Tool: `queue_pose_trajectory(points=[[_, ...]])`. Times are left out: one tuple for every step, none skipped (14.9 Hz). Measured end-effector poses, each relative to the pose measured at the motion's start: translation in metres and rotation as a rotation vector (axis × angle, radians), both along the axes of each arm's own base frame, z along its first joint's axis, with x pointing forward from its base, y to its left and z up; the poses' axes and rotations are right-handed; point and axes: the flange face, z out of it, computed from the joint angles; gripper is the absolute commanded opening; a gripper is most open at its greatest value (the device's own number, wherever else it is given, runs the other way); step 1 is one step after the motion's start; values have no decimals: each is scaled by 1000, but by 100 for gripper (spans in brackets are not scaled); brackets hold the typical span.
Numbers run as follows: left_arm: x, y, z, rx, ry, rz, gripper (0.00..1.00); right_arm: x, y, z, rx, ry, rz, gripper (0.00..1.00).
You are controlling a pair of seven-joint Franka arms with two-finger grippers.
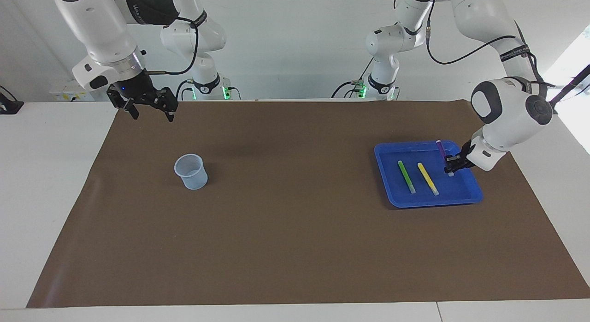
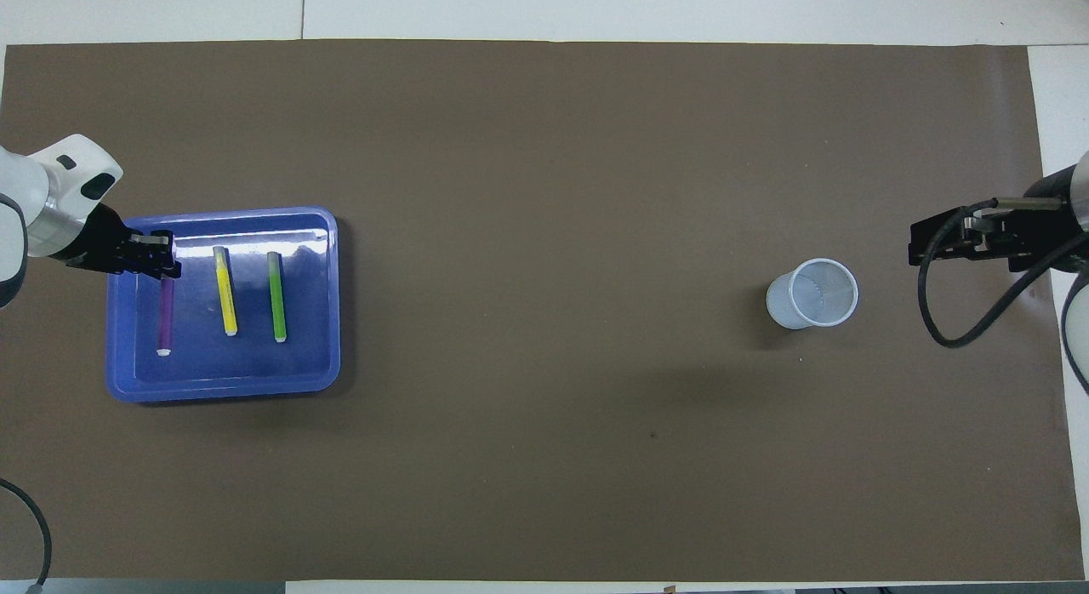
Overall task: Transfer and insert pens with both arms
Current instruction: 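Lift the purple pen with the left gripper while the right gripper approaches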
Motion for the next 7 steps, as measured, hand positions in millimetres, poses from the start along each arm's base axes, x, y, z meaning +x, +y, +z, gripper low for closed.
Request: queue_pose_trajectory(points=[[3,-23,16,5,18,45,0,0,0,0,0,0,0,100],[5,-47,33,-4,34,98,0,0,0,0,0,0,0,100],[5,-73,49,-29,55,164,0,0,0,0,0,0,0,100],[3,-95,64,-56,80,235,0,0,0,0,0,0,0,100],[1,-113,76,-83,106,305,0,0,0,0,0,0,0,100],[-1,-131,85,-111,133,373,0,0,0,0,0,0,0,100],[-4,-151,92,-142,163,450,0,0,0,0,0,-1,0,100]])
